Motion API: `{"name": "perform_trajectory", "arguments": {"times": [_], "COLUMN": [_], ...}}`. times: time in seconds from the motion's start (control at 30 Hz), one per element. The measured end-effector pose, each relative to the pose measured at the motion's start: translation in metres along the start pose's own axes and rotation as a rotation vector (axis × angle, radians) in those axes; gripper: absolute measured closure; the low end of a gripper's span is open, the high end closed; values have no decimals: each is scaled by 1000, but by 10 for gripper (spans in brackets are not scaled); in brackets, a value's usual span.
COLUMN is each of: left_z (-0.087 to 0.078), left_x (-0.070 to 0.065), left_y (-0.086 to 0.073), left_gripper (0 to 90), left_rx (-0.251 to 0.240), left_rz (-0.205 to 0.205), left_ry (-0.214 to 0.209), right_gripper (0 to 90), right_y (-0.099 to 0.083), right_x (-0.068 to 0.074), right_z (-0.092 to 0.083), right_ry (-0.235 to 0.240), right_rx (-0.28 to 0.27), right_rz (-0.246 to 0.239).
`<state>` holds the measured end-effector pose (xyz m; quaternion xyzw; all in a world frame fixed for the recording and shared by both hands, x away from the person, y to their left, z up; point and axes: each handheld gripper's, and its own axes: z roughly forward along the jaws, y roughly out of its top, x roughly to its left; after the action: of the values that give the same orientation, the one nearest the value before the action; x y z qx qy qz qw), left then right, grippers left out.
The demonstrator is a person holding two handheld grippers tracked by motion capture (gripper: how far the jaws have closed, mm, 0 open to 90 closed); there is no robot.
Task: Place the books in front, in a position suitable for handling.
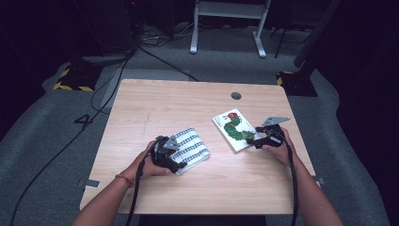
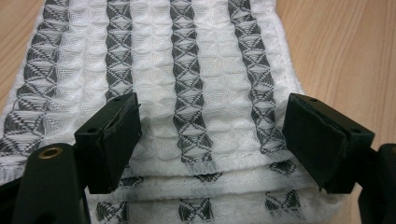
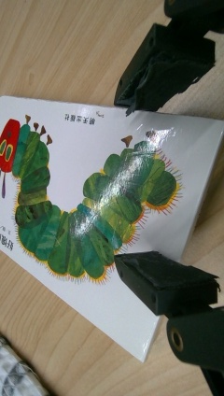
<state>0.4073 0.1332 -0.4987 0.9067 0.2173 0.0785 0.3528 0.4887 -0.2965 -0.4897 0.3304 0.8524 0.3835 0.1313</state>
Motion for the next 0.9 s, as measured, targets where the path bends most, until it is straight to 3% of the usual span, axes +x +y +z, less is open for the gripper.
{"name": "perform_trajectory", "arguments": {"times": [0.17,0.2,0.23,0.3,0.33,0.43,0.47,0.5,0.57,0.67,0.77,0.83,0.9], "left_z": [-4,-5,-5,-5,-5,-5,-5,-5,-5,-4,-4,-4,-4], "left_x": [4,4,5,6,6,6,6,6,6,7,8,8,8], "left_y": [-4,-5,-5,-6,-6,-7,-7,-7,-8,-8,-8,-8,-8], "left_gripper": [201,201,201,201,201,201,200,199,198,194,192,192,192], "left_rx": [1,3,3,1,-1,-6,-11,-11,-15,-22,-23,-24,-22], "left_rz": [-4,-5,-1,-1,-3,-3,-5,-5,-6,-1,1,1,2], "left_ry": [3,5,3,1,2,2,2,2,-1,-4,-9,-8,-6], "right_gripper": [232,314,431,431,408,358,266,266,264,213,152,153,137], "right_y": [-1,-1,0,1,3,6,7,7,9,10,9,10,12], "right_x": [6,8,16,21,31,35,33,33,26,10,-3,-6,-6], "right_z": [-3,-4,-6,-5,-2,0,3,3,5,8,14,18,21], "right_ry": [12,9,59,73,80,84,42,42,5,-78,-20,17,51], "right_rx": [8,2,-7,-4,1,12,14,14,14,10,23,20,22], "right_rz": [-38,-51,-100,-109,-120,-113,-91,-91,-37,40,138,150,132]}}
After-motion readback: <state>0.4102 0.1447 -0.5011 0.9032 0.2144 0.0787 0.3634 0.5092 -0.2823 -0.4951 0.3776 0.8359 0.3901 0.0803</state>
